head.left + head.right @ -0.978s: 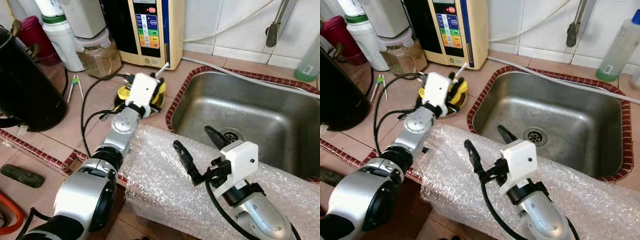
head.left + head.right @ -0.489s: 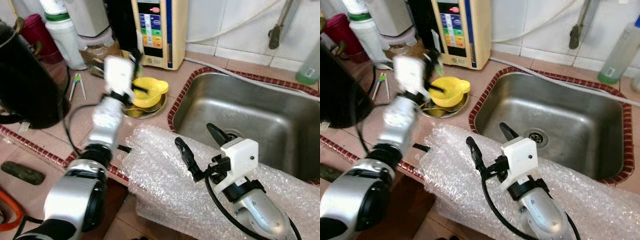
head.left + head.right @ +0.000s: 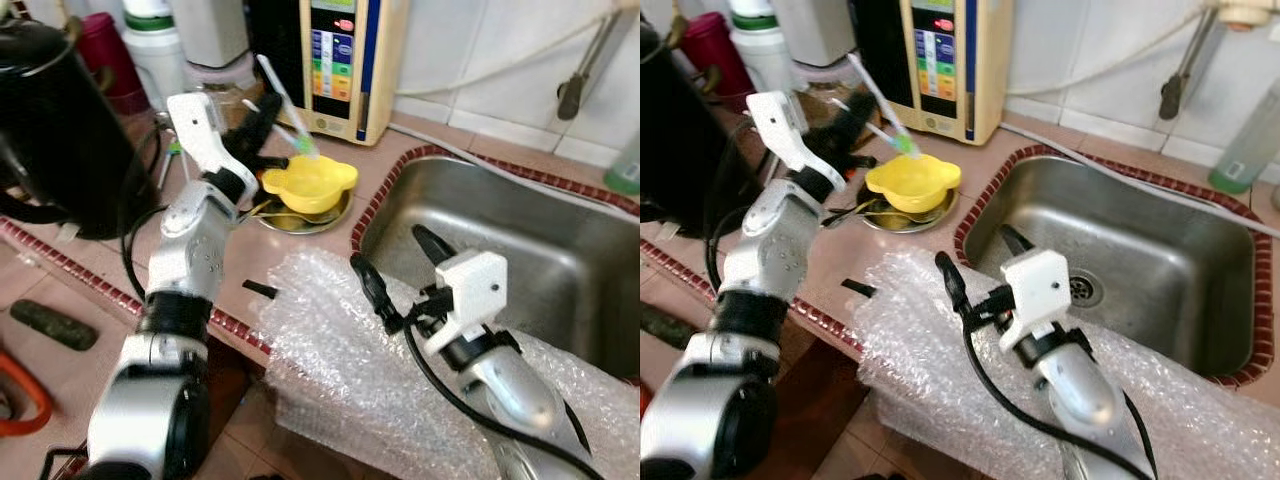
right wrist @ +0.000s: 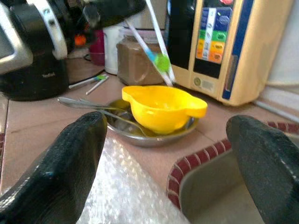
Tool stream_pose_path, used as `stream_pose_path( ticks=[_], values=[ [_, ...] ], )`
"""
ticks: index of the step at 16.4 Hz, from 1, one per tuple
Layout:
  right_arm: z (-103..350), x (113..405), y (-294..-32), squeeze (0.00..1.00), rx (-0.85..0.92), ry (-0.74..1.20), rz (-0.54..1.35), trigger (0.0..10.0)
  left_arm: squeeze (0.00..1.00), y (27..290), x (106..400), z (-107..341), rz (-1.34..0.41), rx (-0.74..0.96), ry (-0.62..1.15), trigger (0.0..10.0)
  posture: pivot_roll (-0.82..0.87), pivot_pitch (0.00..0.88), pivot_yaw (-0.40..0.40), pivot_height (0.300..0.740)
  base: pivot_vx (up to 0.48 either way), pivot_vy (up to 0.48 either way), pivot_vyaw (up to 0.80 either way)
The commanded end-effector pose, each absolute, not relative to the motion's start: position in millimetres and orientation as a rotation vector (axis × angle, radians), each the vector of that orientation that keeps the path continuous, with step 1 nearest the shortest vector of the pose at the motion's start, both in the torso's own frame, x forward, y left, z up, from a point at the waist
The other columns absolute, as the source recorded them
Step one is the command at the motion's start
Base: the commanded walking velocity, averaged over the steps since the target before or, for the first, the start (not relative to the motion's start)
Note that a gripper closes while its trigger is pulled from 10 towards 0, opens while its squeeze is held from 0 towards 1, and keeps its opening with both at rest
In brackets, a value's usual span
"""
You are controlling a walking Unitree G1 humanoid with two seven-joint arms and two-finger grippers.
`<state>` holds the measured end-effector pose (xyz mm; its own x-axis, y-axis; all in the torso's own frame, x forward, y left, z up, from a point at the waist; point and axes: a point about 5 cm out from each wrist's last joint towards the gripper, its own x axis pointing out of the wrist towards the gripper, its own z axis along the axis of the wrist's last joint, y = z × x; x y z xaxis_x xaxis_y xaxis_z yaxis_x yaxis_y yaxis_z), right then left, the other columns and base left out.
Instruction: Kitchen organization
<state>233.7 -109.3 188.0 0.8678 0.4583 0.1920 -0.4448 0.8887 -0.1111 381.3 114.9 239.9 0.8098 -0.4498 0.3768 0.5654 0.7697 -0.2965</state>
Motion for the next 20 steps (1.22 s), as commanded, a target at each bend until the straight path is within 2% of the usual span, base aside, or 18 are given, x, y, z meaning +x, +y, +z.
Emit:
stream_pose_path(
  ticks=[1,4,6,8,11,15,20],
  values=[
    [189,237,-112,0.0,-0.084,-0.228,0.469,10.0,0.0,110,375,238,-0.621,-0.43,-0.266,0.0,-0.09,0.061,0.022,0.74,0.0,0.0,0.0],
    [192,242,-114,0.0,-0.118,-0.245,0.475,10.0,0.0,89,357,234,-0.796,-0.506,-0.176,0.0,-0.09,0.051,0.017,0.74,0.0,0.0,0.0],
    [193,245,-115,0.0,-0.15,-0.26,0.467,10.0,0.0,81,350,234,-0.839,-0.52,-0.146,0.0,-0.09,0.048,0.017,0.74,0.0,0.0,0.0],
    [194,248,-118,0.0,-0.227,-0.277,0.426,10.0,0.0,62,339,232,-0.893,-0.564,-0.096,0.0,-0.11,0.034,0.027,0.74,0.0,0.0,0.0],
    [190,254,-125,0.0,-0.392,-0.285,0.319,10.0,0.0,46,332,227,-0.908,-0.579,-0.054,0.0,-0.12,0.028,0.032,0.74,0.0,0.0,0.0],
    [178,260,-129,0.0,-0.526,-0.272,0.249,10.0,0.0,30,326,224,-0.911,-0.621,-0.011,0.0,-0.13,0.033,0.031,0.74,0.0,0.0,0.0],
    [173,285,-134,0.0,-0.69,-0.288,0.092,10.0,0.0,15,324,218,-0.906,-0.668,0.045,0.0,-0.15,0.044,0.047,0.74,0.0,0.0,0.0]
  ],
)
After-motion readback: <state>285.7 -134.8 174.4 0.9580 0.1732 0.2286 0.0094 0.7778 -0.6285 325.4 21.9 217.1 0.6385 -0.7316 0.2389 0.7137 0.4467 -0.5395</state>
